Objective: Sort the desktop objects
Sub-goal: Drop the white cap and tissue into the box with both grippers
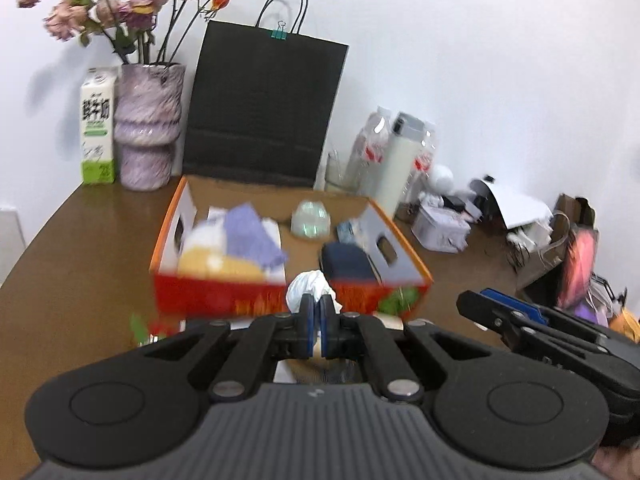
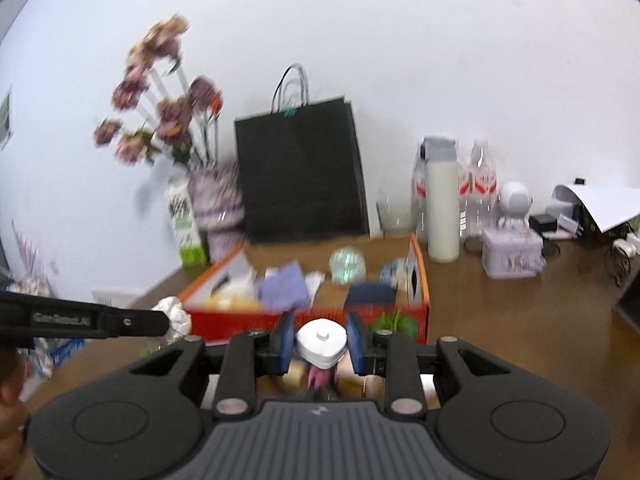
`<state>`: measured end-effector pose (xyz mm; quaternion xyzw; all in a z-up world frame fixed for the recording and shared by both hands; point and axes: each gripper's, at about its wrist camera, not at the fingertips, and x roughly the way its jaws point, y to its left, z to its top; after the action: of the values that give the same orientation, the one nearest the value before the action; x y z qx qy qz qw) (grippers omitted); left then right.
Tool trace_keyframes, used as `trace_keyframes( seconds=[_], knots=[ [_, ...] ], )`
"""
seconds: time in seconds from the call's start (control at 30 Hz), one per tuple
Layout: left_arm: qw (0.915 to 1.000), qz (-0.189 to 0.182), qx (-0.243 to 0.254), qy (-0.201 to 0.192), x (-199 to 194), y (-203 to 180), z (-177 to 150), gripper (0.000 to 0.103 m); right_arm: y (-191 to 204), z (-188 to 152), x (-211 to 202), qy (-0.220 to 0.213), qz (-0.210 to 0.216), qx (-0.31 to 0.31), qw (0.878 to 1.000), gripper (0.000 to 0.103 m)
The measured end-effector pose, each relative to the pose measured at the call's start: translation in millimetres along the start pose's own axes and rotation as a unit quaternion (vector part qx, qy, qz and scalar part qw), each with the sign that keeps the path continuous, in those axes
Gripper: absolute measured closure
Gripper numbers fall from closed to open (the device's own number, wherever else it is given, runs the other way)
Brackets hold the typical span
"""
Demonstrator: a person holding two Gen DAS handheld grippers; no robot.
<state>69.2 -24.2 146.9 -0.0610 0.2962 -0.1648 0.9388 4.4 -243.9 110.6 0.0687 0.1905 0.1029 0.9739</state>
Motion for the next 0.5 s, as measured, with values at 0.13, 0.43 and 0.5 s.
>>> trace_keyframes(
  seconds=[0.13,0.43,0.5],
  knots=[
    [0.9996,0.022,0.004,0.018,58,8,42,0.099,-18,38,53,0.012,0.020,0.032,0.999,0.077],
    [0.9868,0.115,0.007,0.114,221,54,107,0.099,-55,104,242,0.117,-0.022,0.047,0.992,0.077],
    [0.9845,0.128,-0.004,0.120,245,66,107,0.097,-58,104,282,0.146,-0.043,0.033,0.988,0.077]
  ],
)
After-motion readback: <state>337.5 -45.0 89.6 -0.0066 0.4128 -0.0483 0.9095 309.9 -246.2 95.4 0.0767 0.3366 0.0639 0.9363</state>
